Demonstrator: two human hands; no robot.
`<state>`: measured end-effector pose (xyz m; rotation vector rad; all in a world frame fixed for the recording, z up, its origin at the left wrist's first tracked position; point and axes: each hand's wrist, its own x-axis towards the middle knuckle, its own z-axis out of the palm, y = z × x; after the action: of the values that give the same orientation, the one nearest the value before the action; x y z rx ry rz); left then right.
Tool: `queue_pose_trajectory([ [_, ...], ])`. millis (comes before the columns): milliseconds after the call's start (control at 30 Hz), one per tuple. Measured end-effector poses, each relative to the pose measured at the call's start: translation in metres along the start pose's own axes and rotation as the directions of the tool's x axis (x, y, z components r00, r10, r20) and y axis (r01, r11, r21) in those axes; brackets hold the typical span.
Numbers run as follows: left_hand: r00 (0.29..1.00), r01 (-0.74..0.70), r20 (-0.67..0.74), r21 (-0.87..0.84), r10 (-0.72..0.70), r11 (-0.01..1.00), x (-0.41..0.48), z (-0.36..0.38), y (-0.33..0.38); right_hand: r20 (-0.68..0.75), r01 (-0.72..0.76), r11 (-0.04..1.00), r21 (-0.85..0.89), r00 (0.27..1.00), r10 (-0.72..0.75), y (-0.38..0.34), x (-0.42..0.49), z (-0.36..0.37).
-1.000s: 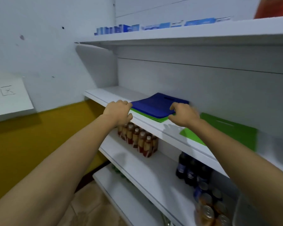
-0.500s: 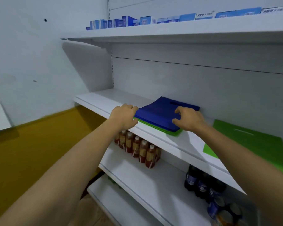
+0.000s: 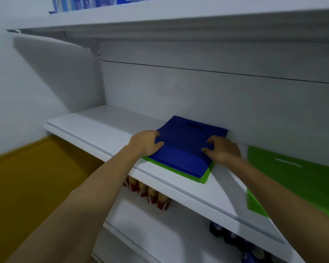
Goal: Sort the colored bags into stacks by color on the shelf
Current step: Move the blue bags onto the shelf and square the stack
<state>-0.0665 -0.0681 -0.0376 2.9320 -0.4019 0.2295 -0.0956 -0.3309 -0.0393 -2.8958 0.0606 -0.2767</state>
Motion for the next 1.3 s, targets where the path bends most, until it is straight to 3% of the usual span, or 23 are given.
queue_pose_trajectory([
  [100,0.999,-0.037,0.010,-0.085,0.038,0.996,0.017,0.013,0.003,-0.028,-0.085,0.996,0.019,0.996,0.086,0.008,0.004,0.008],
  [233,0.994,-0.067,-0.088,-0.009,0.066,0.998,0.038,0.012,-0.001,-0.015,-0.251,0.963,0.099,0.967,0.253,0.011,0.004,0.014],
  [300,0.998,-0.039,-0.046,0.027,0.040,0.999,0.050,0.011,-0.009,-0.002,-0.307,0.942,0.137,0.951,0.310,0.011,0.005,0.016],
  [467,0.995,0.017,0.099,0.035,-0.020,0.999,0.073,0.021,-0.028,-0.056,-0.313,0.950,0.011,0.948,0.313,0.001,0.006,0.015],
  [733,0.994,-0.088,0.055,-0.042,0.091,0.995,0.083,0.038,-0.034,-0.098,-0.368,0.926,-0.091,0.928,0.359,-0.016,0.012,0.023],
  [967,0.989,-0.016,0.144,-0.090,0.029,0.996,0.090,0.040,-0.031,-0.069,-0.524,0.850,-0.058,0.851,0.520,-0.016,0.017,0.023],
  [1300,0.989,0.052,0.145,-0.248,-0.016,0.967,0.097,0.040,-0.034,-0.088,-0.538,0.811,0.228,0.819,0.568,-0.018,0.019,0.027],
])
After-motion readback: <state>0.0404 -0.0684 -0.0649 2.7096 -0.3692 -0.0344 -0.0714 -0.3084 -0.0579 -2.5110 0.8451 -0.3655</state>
